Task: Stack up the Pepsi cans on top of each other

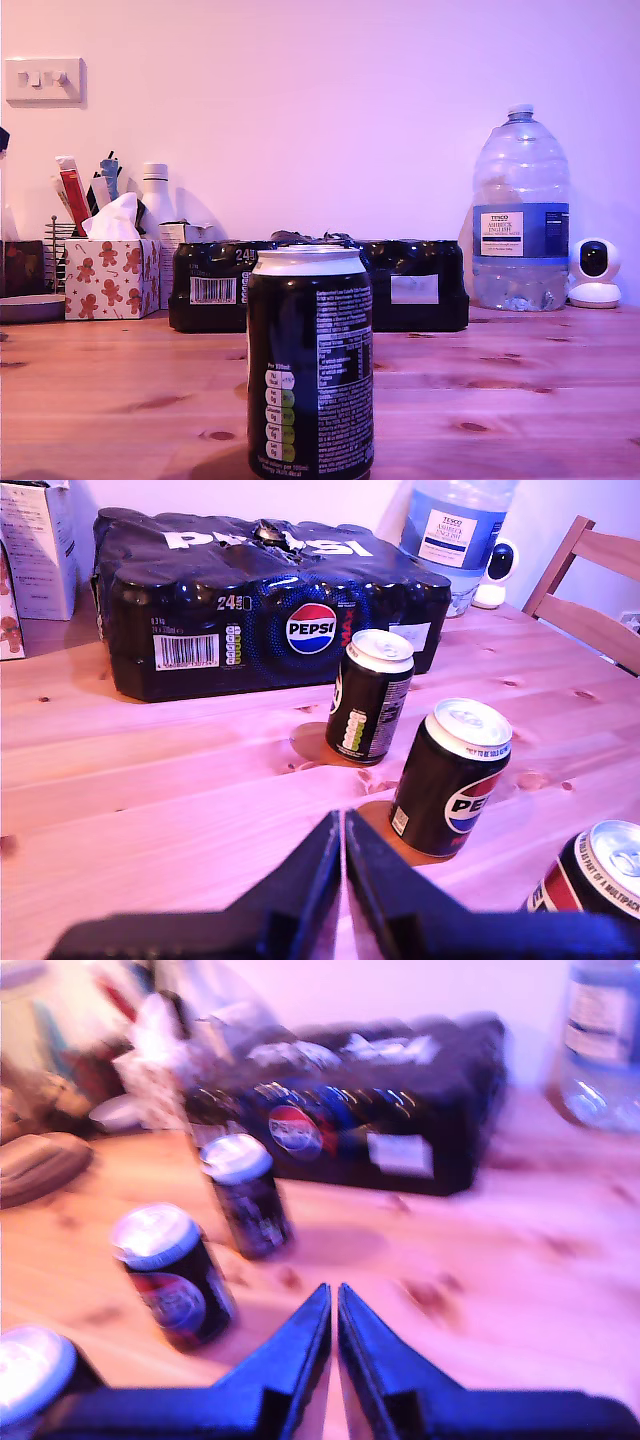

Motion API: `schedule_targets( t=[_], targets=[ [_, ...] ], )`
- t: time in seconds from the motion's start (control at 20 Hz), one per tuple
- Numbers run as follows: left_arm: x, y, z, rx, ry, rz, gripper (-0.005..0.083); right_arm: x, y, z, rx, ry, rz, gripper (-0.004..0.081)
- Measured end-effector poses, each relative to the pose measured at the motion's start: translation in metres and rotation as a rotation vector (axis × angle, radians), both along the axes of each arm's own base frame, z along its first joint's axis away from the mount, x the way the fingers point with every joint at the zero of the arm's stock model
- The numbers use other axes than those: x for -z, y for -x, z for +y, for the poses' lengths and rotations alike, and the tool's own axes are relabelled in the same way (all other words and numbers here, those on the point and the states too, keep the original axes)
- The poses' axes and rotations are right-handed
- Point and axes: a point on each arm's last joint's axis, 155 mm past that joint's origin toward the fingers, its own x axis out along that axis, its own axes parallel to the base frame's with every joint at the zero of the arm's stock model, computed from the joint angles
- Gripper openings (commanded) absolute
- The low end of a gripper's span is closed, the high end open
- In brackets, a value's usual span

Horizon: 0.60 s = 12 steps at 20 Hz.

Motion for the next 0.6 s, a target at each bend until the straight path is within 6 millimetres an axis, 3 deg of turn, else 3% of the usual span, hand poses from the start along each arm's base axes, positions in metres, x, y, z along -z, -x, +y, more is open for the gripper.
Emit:
schedule_targets(
  t=[0.15, 0.35, 0.6],
  targets=[
    [-0.010, 0.006, -0.012, 0.071, 0.030, -0.028, -0.0021, -0.006, -0.006, 0.006, -0.027, -0.024, -0.013, -0.0013],
    [-0.022, 0.013, -0.026, 0.162, 0.053, -0.071, -0.0021, 0.006, -0.019, 0.026, -0.135, -0.022, 0.038, -0.0013],
    [-0.021, 0.012, -0.047, 0.271, 0.018, -0.108, -0.0021, 0.008, -0.046, 0.046, -0.257, 0.046, -0.043, -0.0013]
  ],
)
